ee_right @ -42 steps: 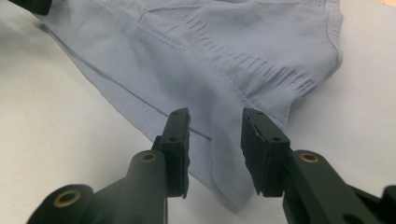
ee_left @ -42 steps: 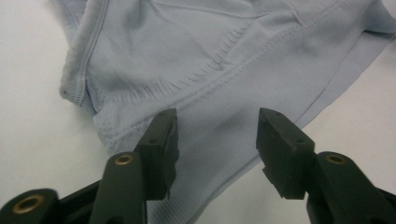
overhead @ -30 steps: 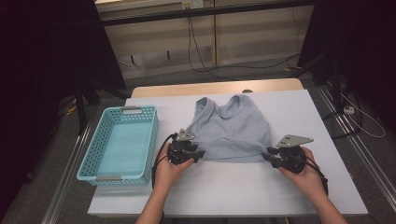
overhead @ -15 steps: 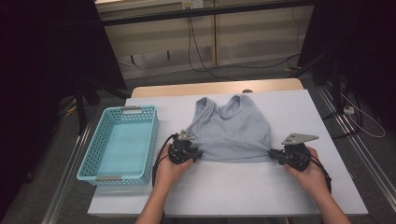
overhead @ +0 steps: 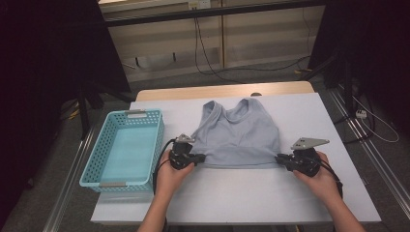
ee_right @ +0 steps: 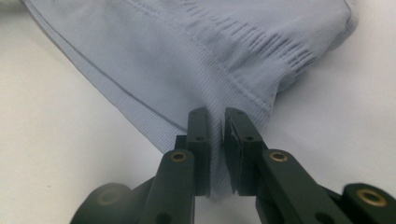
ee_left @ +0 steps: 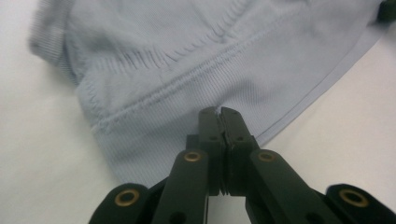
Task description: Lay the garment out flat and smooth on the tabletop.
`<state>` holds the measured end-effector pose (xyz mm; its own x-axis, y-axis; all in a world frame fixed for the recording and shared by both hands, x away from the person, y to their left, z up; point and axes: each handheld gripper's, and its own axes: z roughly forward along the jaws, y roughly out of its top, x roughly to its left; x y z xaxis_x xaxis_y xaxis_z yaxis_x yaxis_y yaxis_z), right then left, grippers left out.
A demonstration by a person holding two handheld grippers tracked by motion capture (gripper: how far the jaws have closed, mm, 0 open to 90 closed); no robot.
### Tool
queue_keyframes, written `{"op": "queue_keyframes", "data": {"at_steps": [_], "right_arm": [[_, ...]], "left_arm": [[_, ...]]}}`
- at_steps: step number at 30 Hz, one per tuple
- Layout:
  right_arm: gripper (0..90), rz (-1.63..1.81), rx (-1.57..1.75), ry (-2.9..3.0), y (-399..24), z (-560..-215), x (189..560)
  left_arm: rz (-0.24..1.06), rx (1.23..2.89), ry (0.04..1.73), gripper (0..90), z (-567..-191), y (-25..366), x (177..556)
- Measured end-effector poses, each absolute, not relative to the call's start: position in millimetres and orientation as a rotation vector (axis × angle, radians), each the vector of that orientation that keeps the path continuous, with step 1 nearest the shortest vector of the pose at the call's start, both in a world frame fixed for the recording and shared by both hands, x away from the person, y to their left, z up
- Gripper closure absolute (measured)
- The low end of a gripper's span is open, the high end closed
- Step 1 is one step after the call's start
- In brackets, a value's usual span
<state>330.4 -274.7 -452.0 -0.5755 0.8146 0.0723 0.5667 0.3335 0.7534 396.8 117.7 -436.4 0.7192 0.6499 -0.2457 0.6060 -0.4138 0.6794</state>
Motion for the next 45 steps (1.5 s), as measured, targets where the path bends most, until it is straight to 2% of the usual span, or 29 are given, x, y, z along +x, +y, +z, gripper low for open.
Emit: {"op": "queue_keyframes", "data": {"at_steps": [5,7,10,19,26,33,38,42,45], "right_arm": [[77.2,1.065,1.194,2.318,-267,-452,327],[72.9,1.084,1.179,2.320,-265,-451,326],[72.1,1.121,1.168,2.293,-262,-446,324],[85.4,1.070,1.182,2.333,-257,-450,332],[85.9,1.037,1.196,2.357,-253,-454,337],[77.9,1.087,1.187,2.345,-255,-448,331],[76.6,1.079,1.245,2.255,-265,-443,331],[68.4,0.994,1.316,2.272,-265,-452,334],[68.8,0.998,1.343,2.263,-264,-455,336]], "left_arm": [[0.092,2.124,0.953,88.6,-434,122,396],[0.082,2.106,0.967,88.6,-435,125,397],[0.081,2.104,0.964,88.6,-435,127,396],[0.086,2.085,0.948,88.5,-429,130,392],[0.094,2.088,0.965,89.0,-427,137,387],[0.112,2.081,0.986,89.0,-428,140,388],[0.119,2.107,0.986,89.0,-431,137,387],[0.116,2.117,0.983,89.0,-432,137,387],[0.120,2.111,0.985,89.0,-432,137,387]]}}
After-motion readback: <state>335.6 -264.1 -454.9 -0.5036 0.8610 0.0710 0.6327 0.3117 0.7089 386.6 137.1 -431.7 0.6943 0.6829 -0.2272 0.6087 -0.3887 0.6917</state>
